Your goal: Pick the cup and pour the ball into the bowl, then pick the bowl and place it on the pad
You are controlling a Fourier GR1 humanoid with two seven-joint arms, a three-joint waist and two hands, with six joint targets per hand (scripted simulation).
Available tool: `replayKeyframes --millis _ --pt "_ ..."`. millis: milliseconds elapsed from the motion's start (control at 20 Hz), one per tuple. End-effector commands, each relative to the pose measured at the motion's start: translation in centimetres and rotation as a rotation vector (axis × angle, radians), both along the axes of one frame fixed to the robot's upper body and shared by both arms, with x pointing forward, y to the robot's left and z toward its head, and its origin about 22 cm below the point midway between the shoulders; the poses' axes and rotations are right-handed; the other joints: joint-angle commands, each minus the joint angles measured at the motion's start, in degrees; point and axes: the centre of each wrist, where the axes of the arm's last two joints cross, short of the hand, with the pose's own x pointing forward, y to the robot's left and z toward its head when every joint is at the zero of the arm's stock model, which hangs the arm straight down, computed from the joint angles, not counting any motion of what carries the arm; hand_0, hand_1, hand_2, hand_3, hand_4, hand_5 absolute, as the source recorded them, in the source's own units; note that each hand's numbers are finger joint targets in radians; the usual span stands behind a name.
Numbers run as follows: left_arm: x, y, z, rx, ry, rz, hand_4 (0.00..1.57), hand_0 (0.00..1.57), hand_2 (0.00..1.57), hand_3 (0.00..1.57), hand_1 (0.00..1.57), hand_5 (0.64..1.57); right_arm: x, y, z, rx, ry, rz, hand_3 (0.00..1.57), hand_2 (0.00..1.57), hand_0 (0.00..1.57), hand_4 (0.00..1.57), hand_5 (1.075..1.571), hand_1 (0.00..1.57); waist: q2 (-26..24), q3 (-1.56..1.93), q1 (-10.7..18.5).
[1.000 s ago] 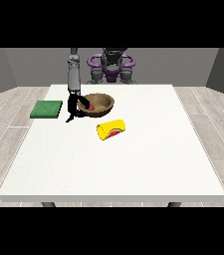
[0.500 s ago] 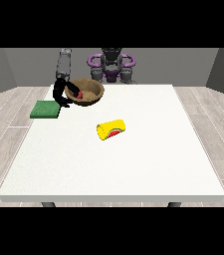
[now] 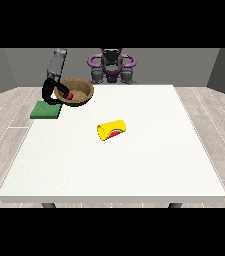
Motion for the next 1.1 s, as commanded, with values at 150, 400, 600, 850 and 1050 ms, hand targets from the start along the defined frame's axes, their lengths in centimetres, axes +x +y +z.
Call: replayKeyframes --millis 150,400,600,850,1050 --pt "0.1 -1.3 1.2 0.027 -0.022 -0.013 0.00 0.00 0.00 0.00 0.00 1.533 -0.6 -6.7 0.1 -0.039 -0.025 -0.035 1.57 1.57 1.57 1.30 1.528 1.57 1.8 0.09 0.5" --pt "0.1 -1.5 -0.3 0.037 -0.030 0.007 0.00 0.00 0.00 0.00 0.00 1.535 -2.2 -12.7 1.2 0.020 -0.069 -0.057 1.23 1.57 1.57 1.30 1.536 1.57 2.2 0.10 1.0" --pt "-0.6 -1.9 1.6 0.050 -0.055 -0.011 0.01 0.00 0.00 0.00 0.00 1.532 -3.0 -13.9 -1.1 0.061 -0.069 -0.073 1.00 1.57 1.57 1.30 1.541 1.57 3.5 0.12 2.5" --pt "-1.5 -3.3 5.0 0.076 -0.152 -0.021 0.13 0.00 0.00 0.00 0.00 1.532 -3.0 -16.7 1.7 -0.005 -0.194 -0.105 0.59 1.57 1.57 1.30 1.552 1.57 9.6 0.18 3.4" --pt "-3.4 -3.5 8.0 0.053 -0.226 0.003 0.00 0.00 0.00 0.00 0.00 1.538 -3.4 -18.1 2.2 0.001 -0.215 -0.082 0.21 1.57 1.57 1.28 1.554 1.57 12.2 0.20 2.3"
